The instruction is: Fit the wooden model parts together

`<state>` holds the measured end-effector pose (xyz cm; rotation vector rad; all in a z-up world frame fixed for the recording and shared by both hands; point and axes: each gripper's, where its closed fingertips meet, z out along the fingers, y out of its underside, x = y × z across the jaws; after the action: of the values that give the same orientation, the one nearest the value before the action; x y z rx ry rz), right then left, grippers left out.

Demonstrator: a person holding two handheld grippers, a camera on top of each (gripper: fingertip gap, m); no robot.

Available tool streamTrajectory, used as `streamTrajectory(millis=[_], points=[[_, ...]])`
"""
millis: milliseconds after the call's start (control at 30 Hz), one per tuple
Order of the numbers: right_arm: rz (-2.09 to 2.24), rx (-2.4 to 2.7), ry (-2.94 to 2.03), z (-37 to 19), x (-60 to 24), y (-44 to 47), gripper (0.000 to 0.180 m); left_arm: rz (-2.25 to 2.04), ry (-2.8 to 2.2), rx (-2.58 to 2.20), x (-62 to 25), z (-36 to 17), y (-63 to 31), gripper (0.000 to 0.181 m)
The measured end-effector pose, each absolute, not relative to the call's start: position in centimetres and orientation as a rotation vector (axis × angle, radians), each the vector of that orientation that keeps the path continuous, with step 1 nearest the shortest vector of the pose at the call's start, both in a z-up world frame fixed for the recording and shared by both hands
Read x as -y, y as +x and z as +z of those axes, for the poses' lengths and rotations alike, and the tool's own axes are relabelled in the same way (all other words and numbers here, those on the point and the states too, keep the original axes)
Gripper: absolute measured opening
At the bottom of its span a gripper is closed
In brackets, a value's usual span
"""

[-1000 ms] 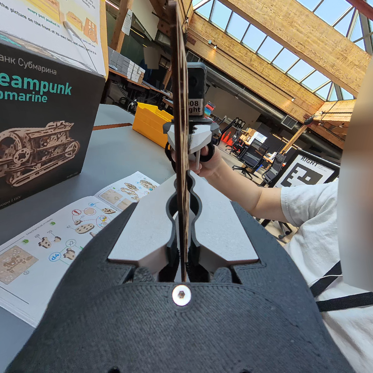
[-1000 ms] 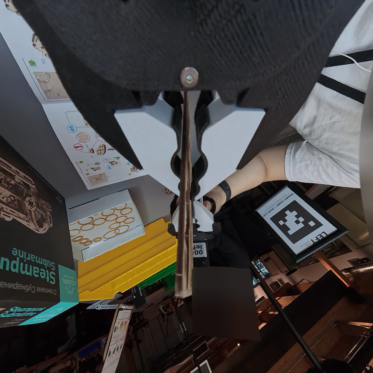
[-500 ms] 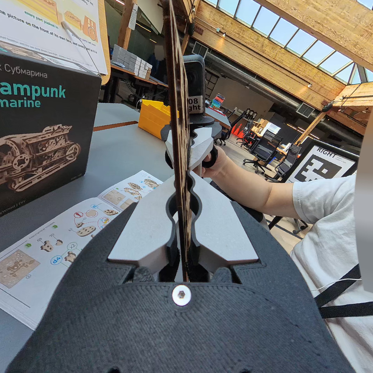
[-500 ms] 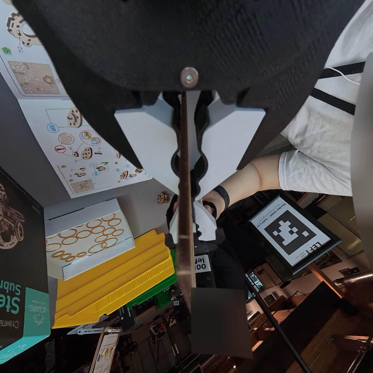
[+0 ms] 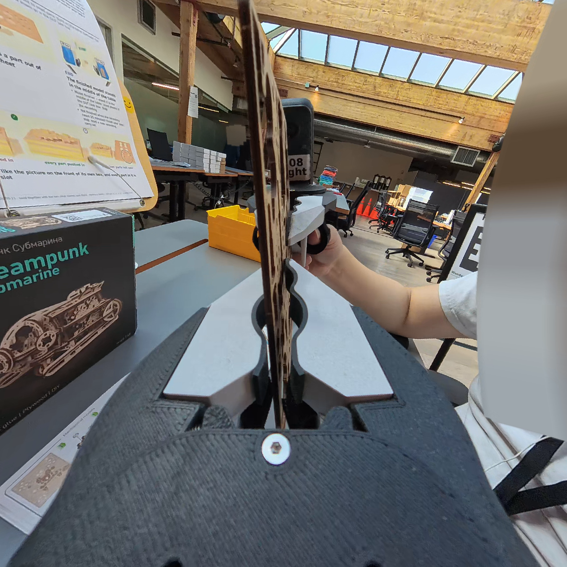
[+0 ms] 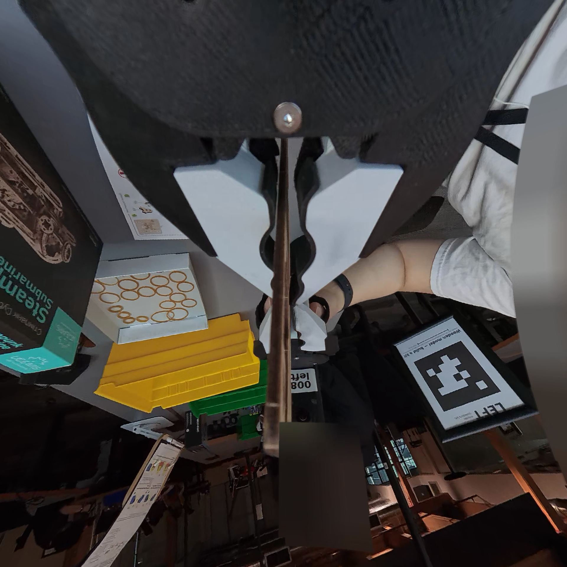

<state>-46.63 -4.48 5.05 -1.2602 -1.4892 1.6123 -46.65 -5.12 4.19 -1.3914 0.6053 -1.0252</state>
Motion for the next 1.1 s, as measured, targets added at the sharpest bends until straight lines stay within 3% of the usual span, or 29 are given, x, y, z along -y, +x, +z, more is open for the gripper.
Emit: streamTrajectory(millis=[300, 367, 433, 1100], points=[[1.685, 1.425, -1.277, 4.1, 4.0, -47.1, 0.0, -1.09, -1.432, -0.574, 4.7, 3.3, -47.1, 0.0], [1.737, 1.444, -1.288, 3.6, 4.3, -47.2, 0.008, -1.064, -1.449, -0.578, 4.5, 3.0, -47.0, 0.0], [1.708, 1.454, -1.317, 2.7, 4.0, -47.5, 0.0, -1.07, -1.466, -0.572, 4.3, 2.6, -47.0, 0.0], [1.773, 1.421, -1.442, -1.3, 2.3, -47.8, 0.0, -1.138, -1.626, -0.533, 2.6, -1.6, -47.1, 0.0]])
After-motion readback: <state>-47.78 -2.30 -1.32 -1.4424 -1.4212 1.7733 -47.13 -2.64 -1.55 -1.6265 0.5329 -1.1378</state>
